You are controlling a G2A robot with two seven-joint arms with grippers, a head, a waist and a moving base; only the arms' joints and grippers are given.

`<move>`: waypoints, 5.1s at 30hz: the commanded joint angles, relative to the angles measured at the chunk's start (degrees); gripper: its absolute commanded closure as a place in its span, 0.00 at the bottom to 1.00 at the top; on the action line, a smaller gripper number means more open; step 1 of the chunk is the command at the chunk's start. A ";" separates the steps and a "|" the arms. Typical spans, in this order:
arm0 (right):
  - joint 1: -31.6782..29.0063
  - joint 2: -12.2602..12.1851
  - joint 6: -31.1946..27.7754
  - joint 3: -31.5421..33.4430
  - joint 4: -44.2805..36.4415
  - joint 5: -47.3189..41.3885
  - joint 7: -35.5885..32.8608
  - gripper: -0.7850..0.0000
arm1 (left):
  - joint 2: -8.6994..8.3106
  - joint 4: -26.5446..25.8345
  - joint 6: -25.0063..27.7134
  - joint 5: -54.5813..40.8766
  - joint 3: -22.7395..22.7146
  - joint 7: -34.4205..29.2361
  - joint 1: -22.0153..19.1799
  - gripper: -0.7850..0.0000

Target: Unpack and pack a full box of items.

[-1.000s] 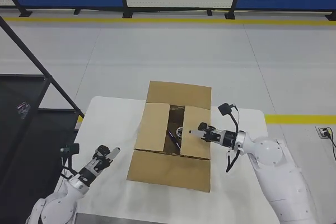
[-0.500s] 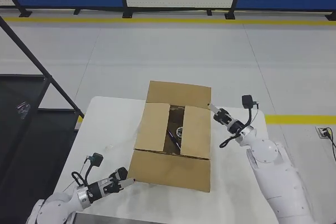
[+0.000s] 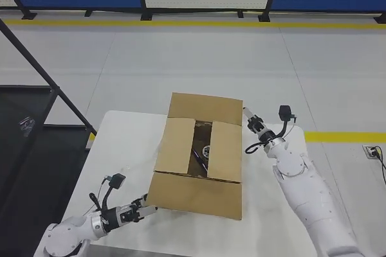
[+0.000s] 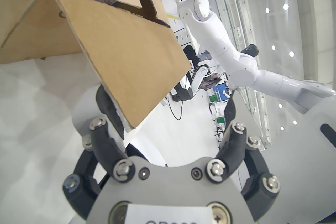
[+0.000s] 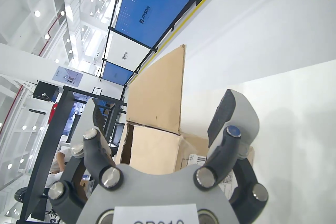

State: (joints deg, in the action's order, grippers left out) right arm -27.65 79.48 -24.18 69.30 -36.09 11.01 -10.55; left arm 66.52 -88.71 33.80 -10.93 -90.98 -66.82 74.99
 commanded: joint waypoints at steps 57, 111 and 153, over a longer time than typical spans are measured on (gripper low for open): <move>5.59 -2.14 -17.29 4.88 3.60 -17.92 -35.67 0.00 | 2.32 -3.27 -19.68 17.86 16.41 50.73 -9.07 0.00; -2.97 -4.64 6.69 0.64 -10.37 -27.66 -53.41 0.00 | 2.28 -4.58 -20.35 15.21 -1.81 61.07 -4.77 0.00; -7.13 -5.84 8.94 0.78 -17.84 -25.39 -51.02 0.00 | 1.85 19.99 -15.42 68.64 9.65 76.30 -13.69 0.00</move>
State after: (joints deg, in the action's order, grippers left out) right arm -34.61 73.63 -15.30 70.10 -53.78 -14.41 -61.90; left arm 68.40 -68.66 18.37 56.05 -81.73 9.84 61.26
